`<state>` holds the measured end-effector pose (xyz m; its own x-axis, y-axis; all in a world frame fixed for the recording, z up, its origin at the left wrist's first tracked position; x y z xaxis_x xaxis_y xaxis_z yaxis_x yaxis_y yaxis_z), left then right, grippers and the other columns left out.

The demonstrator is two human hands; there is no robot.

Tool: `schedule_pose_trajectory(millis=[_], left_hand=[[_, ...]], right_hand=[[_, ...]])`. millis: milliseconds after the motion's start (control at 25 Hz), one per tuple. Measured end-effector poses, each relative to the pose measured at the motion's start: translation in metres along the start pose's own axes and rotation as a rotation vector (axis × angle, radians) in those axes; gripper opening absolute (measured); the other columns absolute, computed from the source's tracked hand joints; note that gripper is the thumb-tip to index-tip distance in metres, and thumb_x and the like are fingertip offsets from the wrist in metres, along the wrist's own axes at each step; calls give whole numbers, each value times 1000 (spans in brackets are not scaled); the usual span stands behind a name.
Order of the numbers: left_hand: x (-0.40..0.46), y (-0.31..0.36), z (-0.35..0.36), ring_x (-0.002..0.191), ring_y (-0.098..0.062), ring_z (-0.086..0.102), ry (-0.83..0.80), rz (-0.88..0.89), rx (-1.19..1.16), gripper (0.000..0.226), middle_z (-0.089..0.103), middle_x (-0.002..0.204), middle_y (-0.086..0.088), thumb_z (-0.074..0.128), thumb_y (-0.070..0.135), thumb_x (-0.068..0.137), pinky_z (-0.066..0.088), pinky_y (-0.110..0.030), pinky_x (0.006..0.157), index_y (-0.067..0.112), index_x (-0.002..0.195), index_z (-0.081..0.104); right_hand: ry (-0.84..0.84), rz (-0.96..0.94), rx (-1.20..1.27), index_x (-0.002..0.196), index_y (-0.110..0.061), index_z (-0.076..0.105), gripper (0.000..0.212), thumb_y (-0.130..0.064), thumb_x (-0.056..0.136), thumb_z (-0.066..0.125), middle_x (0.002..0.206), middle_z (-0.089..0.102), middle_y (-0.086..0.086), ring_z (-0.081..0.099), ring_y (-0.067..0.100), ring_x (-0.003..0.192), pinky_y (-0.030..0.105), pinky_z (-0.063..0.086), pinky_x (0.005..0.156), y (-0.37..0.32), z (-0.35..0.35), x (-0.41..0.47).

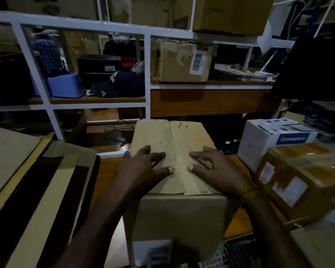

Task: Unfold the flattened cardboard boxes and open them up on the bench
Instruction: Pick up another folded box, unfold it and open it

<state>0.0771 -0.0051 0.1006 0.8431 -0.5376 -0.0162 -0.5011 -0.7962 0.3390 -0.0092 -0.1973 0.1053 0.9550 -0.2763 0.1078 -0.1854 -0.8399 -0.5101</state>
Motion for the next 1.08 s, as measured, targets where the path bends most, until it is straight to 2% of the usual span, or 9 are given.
schedule_pose_trajectory(millis=[120, 240, 400, 640, 760, 800, 880, 1000, 1080], left_hand=[[-18, 11, 6, 150, -36, -4, -93, 48, 58, 69, 4, 165, 6, 41, 76, 85, 9, -64, 118, 54, 148, 24], [-34, 23, 8, 151, -29, -1, -64, 97, 93, 61, 7, 165, 9, 37, 73, 89, 2, -64, 117, 54, 146, 26], [-51, 33, 7, 151, -24, 7, -5, 58, 134, 52, 13, 164, 8, 32, 63, 97, 6, -61, 118, 49, 147, 29], [-77, 55, 4, 134, -13, 42, 224, 45, -84, 31, 44, 149, 9, 48, 42, 99, 23, -55, 116, 42, 130, 49], [-92, 66, -5, 103, 3, 54, 399, 79, -375, 24, 53, 135, 7, 57, 27, 96, 50, -33, 91, 39, 117, 53], [-95, 70, -6, 93, 9, 52, 434, 98, -425, 23, 54, 130, 7, 57, 23, 95, 48, -20, 78, 38, 113, 53], [-95, 83, -3, 88, 15, 49, 447, 157, -425, 25, 54, 124, 8, 59, 20, 94, 42, -12, 69, 39, 108, 52], [-76, 115, 17, 104, -2, 55, 300, 240, -294, 35, 50, 136, 7, 60, 23, 93, 49, -30, 91, 39, 124, 52], [-59, 135, 34, 125, -13, 50, 217, 270, -138, 50, 36, 153, 6, 56, 27, 96, 37, -48, 110, 38, 142, 39]], right_hand=[[-252, -55, -55, 146, -57, 24, 85, -82, 69, 52, 164, -3, -10, -11, 23, 150, 55, 10, 120, -4, 8, -20], [-349, -148, -114, 145, -62, 15, 96, -83, 59, 54, 163, -7, -12, -12, 19, 150, 57, 8, 120, -9, 9, -37], [-75, -248, 93, 141, -50, 41, 75, -61, 73, 73, 157, 28, -9, 25, 13, 144, 43, 34, 115, -6, -4, -43], [237, -417, 77, 127, -24, 64, 50, -48, 83, 70, 128, 62, -1, 56, 12, 117, 29, 52, 93, -9, -15, -64], [459, -486, 57, 127, -25, 61, 39, -44, 93, 54, 123, 65, 0, 62, 14, 109, 32, 59, 81, -10, -27, -79], [548, -501, 82, 128, -25, 59, 36, -40, 96, 51, 125, 64, 2, 62, 15, 109, 31, 59, 79, -9, -33, -85], [694, -500, 148, 129, -27, 52, 32, -33, 98, 51, 132, 57, 5, 58, 12, 110, 24, 57, 76, -3, -46, -97], [804, -436, 135, 128, -29, 49, 43, -13, 91, 65, 143, 44, 6, 54, 10, 109, 19, 54, 69, 8, -55, -107], [840, -394, 61, 133, -31, 49, 58, -4, 86, 70, 153, 34, 6, 52, 16, 120, 22, 56, 69, 14, -56, -113]])
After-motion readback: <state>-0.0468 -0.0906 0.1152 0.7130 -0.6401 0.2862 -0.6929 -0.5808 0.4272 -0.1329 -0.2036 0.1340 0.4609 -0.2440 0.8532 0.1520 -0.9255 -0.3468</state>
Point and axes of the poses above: each hand's wrist, its own x-axis towards the middle knuckle, its own z-axis out of the palm, y = z × x, the point moved 8 cm from there along x, towards the middle knuckle
